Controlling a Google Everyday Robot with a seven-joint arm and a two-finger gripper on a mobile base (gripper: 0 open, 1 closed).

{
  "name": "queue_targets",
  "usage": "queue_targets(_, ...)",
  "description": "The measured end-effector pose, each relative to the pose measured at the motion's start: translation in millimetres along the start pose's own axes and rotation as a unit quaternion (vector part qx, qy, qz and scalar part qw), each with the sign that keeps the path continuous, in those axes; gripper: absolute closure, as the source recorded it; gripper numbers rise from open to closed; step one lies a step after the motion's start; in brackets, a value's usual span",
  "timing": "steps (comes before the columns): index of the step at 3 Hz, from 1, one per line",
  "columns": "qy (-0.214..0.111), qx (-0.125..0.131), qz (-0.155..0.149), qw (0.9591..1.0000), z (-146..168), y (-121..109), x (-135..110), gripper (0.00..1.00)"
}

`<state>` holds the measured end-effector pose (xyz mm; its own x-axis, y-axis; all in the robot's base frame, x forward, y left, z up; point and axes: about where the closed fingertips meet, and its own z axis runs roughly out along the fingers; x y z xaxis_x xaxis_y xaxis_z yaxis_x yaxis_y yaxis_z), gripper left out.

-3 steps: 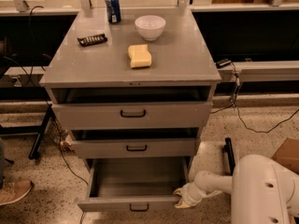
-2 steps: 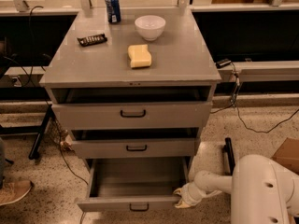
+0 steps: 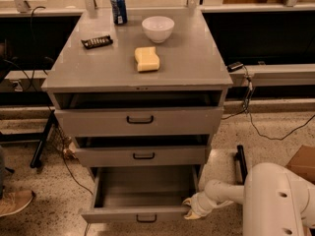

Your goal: Open bottom drawer

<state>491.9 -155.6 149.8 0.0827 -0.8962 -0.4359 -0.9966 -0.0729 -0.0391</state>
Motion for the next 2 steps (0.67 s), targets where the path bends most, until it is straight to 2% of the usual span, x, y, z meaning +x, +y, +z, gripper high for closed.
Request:
queue_targets(1,0.000,0.000,0.000,1.0000,0,0,0,0.12)
queue_targets(2,-0.007,0.023,-0.014,0.9996,-23,3,1,0.00)
